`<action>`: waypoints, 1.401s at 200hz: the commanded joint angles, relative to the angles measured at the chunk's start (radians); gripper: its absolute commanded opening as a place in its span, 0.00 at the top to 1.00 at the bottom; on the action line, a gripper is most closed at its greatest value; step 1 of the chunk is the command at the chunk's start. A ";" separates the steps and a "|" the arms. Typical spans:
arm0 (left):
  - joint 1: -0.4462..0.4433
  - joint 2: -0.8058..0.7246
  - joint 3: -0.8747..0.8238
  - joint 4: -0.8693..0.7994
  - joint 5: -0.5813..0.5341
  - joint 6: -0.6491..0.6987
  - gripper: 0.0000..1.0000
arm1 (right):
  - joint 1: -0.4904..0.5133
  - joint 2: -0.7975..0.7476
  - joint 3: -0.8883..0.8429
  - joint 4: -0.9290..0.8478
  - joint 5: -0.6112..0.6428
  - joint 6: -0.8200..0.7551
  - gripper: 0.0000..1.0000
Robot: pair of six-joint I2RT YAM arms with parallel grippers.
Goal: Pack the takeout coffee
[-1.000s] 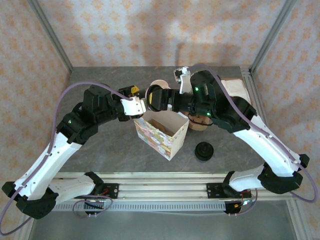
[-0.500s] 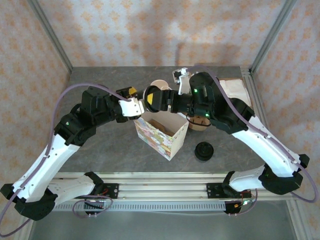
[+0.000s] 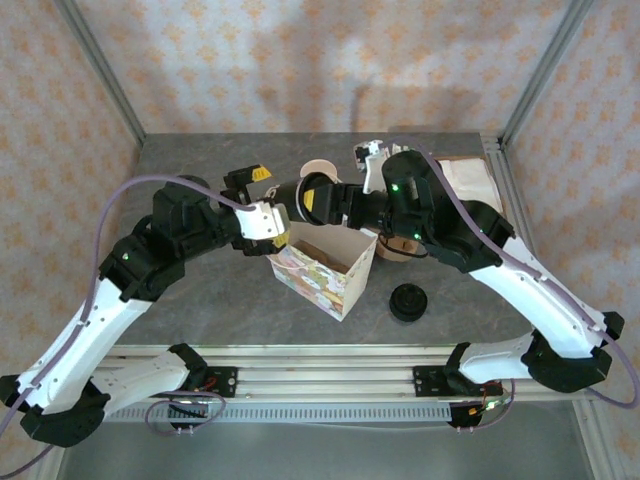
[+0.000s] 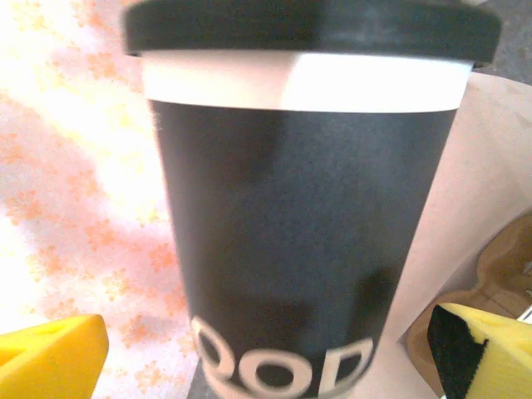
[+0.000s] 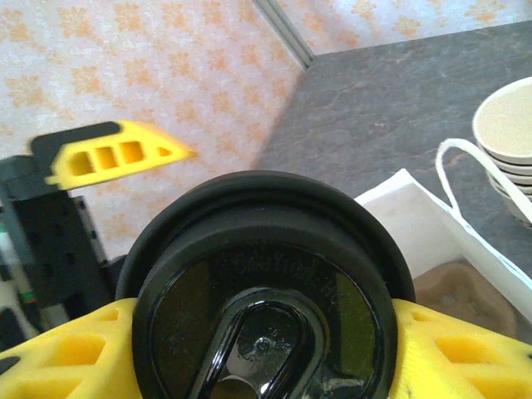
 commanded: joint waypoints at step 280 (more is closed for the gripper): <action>0.348 0.182 0.156 -0.110 0.302 -1.016 0.04 | 0.002 0.543 0.569 -0.882 0.058 -0.587 0.52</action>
